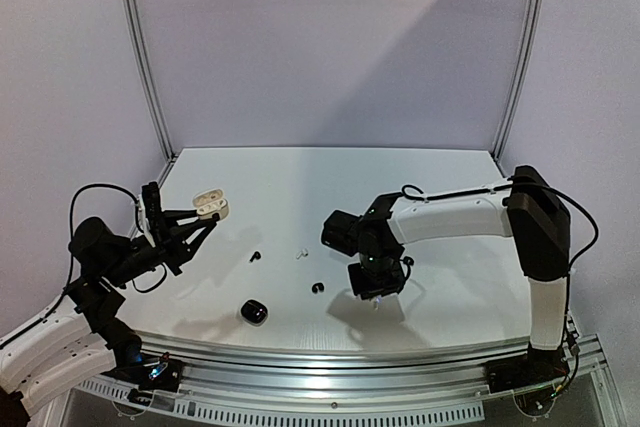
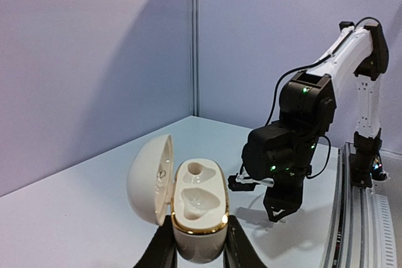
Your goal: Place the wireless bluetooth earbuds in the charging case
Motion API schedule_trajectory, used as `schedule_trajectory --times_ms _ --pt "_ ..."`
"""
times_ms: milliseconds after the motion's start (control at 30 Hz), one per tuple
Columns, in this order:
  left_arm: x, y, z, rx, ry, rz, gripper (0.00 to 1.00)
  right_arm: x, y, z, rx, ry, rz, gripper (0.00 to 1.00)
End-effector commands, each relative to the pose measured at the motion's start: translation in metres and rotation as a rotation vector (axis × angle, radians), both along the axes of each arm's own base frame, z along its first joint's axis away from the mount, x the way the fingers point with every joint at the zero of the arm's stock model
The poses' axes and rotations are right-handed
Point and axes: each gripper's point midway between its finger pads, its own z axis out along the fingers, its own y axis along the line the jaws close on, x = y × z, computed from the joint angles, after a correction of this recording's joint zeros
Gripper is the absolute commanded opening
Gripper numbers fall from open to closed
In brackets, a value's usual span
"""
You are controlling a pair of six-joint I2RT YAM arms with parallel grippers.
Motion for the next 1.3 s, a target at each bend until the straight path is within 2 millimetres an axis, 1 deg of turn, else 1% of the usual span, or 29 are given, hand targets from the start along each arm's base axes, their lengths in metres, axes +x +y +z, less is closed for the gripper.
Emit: schedule_trajectory --times_ms 0,133,333,433,500,567,667,733,767,800,867,900,967,1000,1033,1133,1233,1267 --pt "-0.001 -0.002 -0.009 0.017 0.010 -0.001 0.00 0.003 0.004 -0.006 0.002 0.011 0.014 0.29" --pt "-0.001 -0.002 -0.009 0.017 0.010 0.000 0.00 0.001 0.008 -0.009 0.017 0.030 0.025 0.28" --pt "-0.001 -0.001 -0.009 0.016 0.010 0.001 0.00 -0.003 0.008 -0.013 0.015 0.050 0.031 0.27" --pt "0.000 -0.001 -0.009 0.017 0.010 0.001 0.00 -0.003 0.006 -0.014 0.006 0.052 0.027 0.23" --pt "0.000 -0.001 -0.009 0.017 0.010 0.001 0.00 -0.002 0.007 -0.013 0.009 0.047 0.028 0.18" --pt "-0.001 -0.002 -0.009 0.017 0.011 0.000 0.00 -0.001 0.009 -0.011 0.014 0.046 0.030 0.14" --pt "0.000 -0.001 -0.009 0.017 0.009 0.003 0.00 0.002 0.011 -0.005 0.013 0.036 0.038 0.10" --pt "0.000 -0.001 -0.009 0.017 0.008 0.004 0.00 0.007 0.014 0.005 0.014 0.015 0.047 0.08" --pt "0.000 -0.001 -0.009 0.017 0.009 0.004 0.00 0.012 0.017 0.014 0.021 -0.004 0.059 0.07" --pt "0.000 -0.001 -0.008 0.016 0.008 0.004 0.00 0.028 0.029 0.044 0.046 -0.079 0.094 0.03" --pt "0.000 -0.002 -0.005 0.015 0.004 -0.001 0.00 0.046 0.046 0.082 0.101 -0.182 0.124 0.01" --pt "0.000 -0.004 -0.003 0.014 -0.002 -0.009 0.00 0.056 0.058 0.107 0.147 -0.248 0.140 0.00" --pt "0.000 -0.006 0.002 0.012 -0.013 -0.022 0.00 0.071 0.086 0.164 0.265 -0.401 0.210 0.00" --pt "0.001 -0.006 0.004 0.010 -0.020 -0.021 0.00 0.077 0.102 0.198 0.348 -0.484 0.234 0.00" --pt "0.002 -0.007 0.006 0.008 -0.026 -0.020 0.00 0.079 0.114 0.228 0.416 -0.559 0.274 0.00" --pt "0.009 -0.006 0.013 0.001 -0.055 0.017 0.00 0.079 0.144 0.298 0.605 -0.733 0.357 0.00" --pt "0.014 -0.004 0.021 -0.002 -0.094 0.071 0.00 0.066 0.173 0.356 0.777 -0.883 0.437 0.00" --pt "0.015 -0.005 0.023 -0.002 -0.099 0.083 0.00 0.059 0.182 0.371 0.810 -0.932 0.488 0.00"
